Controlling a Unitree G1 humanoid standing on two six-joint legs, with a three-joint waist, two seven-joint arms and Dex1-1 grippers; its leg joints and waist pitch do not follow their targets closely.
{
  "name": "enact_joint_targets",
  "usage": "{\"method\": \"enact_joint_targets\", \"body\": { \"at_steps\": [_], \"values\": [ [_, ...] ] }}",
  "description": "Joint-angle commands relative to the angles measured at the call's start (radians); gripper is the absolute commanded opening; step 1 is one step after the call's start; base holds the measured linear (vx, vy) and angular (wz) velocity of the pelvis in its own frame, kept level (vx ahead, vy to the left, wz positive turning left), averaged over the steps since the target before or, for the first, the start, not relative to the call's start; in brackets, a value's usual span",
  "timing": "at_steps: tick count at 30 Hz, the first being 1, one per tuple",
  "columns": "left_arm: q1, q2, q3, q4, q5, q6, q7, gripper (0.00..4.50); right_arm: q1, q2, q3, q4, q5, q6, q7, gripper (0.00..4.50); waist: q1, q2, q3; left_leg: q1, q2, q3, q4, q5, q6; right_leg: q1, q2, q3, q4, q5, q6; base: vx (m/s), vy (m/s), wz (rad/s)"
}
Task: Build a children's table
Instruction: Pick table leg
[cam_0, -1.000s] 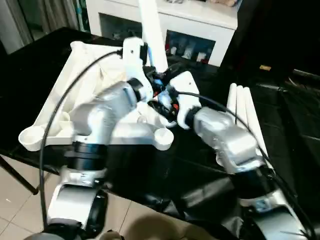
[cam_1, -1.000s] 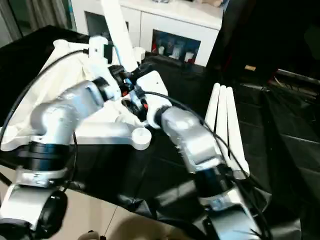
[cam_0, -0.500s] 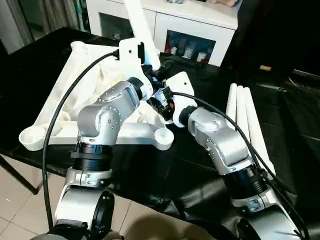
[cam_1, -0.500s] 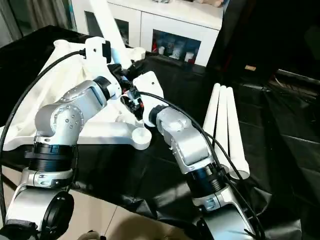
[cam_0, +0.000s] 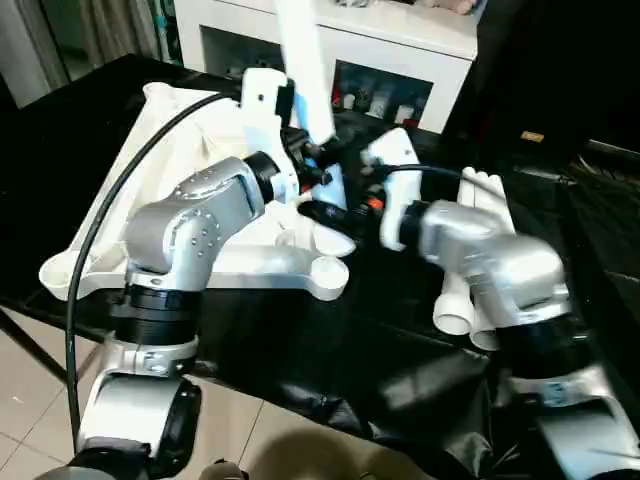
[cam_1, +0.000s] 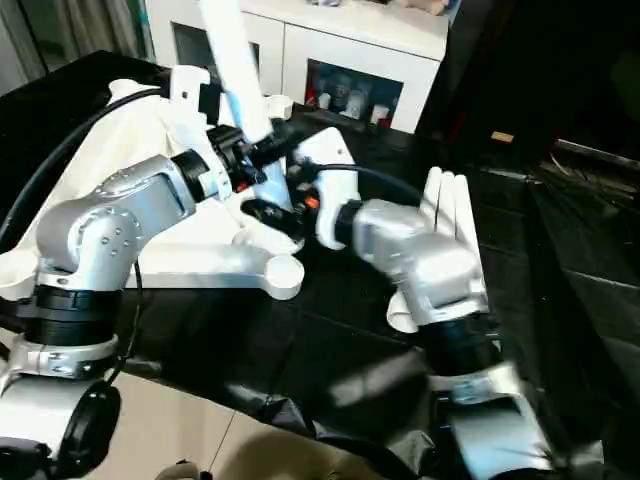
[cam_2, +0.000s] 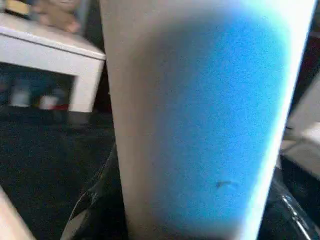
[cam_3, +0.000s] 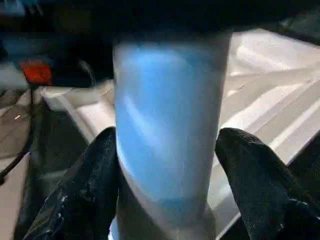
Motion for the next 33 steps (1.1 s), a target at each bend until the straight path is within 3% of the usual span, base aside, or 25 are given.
{"method": "enact_joint_targets", "body": {
  "at_steps": [1,6,15,18,25,27,28,33],
  "values": [
    [-0.019,0.004,-0.021,-0.035,-0.023,0.019,-0.035,1.90,-0.021,-0.025,0.003,-0.019,0.012,0.029,0.026,3.11,-0.002,0.011,-0.077,0.007,0.027,-0.004,-0.070,-0.080,-0.021,0.069,-0.080,0.051,-0.069,-0.050,-0.172,0.000,0.000,0.00],
    [-0.017,0.014,-0.030,-0.049,-0.031,0.034,-0.062,1.89,-0.025,-0.041,0.008,-0.032,0.031,0.054,0.041,3.11,-0.002,0.011,-0.077,0.008,0.027,-0.003,-0.070,-0.073,-0.020,0.066,-0.079,0.051,-0.071,-0.060,-0.170,0.000,0.000,0.00],
    [-0.026,0.021,-0.016,-0.037,-0.023,0.034,-0.057,1.89,-0.020,-0.016,-0.015,-0.031,0.050,0.081,0.025,2.34,-0.002,0.012,-0.078,0.007,0.027,-0.004,-0.070,-0.068,-0.025,0.066,-0.078,0.050,-0.069,-0.047,-0.171,0.000,0.000,0.00],
    [-0.045,0.029,0.010,-0.021,-0.038,0.040,-0.065,2.59,-0.016,-0.015,-0.015,-0.030,0.052,0.081,0.021,2.11,-0.002,0.013,-0.078,0.008,0.026,-0.004,-0.071,-0.072,-0.029,0.065,-0.077,0.049,-0.070,-0.054,-0.167,0.000,0.000,0.00],
    [-0.121,0.076,0.069,0.077,-0.003,-0.017,-0.050,3.09,-0.007,-0.012,-0.004,-0.026,0.043,0.075,0.009,1.97,-0.001,0.015,-0.078,0.009,0.024,-0.005,-0.071,-0.069,-0.035,0.065,-0.077,0.049,-0.069,-0.044,-0.164,0.000,0.000,0.00],
    [-0.125,0.082,0.072,0.081,-0.010,-0.012,-0.060,3.10,-0.007,-0.011,-0.005,-0.026,0.044,0.076,0.007,1.96,-0.001,0.016,-0.079,0.008,0.025,-0.005,-0.071,-0.061,-0.037,0.066,-0.078,0.049,-0.066,-0.028,-0.168,0.000,0.000,0.00],
    [-0.128,0.086,0.073,0.081,-0.017,-0.006,-0.068,2.80,-0.006,-0.010,-0.005,-0.026,0.045,0.076,0.007,1.96,0.000,0.017,-0.079,0.009,0.025,-0.005,-0.070,-0.060,-0.038,0.065,-0.078,0.049,-0.066,-0.024,-0.170,0.000,0.000,0.00],
    [-0.137,0.084,0.081,0.082,-0.039,0.018,-0.090,2.59,-0.004,-0.008,-0.006,-0.028,0.044,0.072,0.003,1.96,0.001,0.018,-0.079,0.009,0.027,-0.004,-0.071,-0.061,-0.038,0.067,-0.079,0.049,-0.063,-0.002,-0.187,0.000,0.000,0.00]
  ]
}}
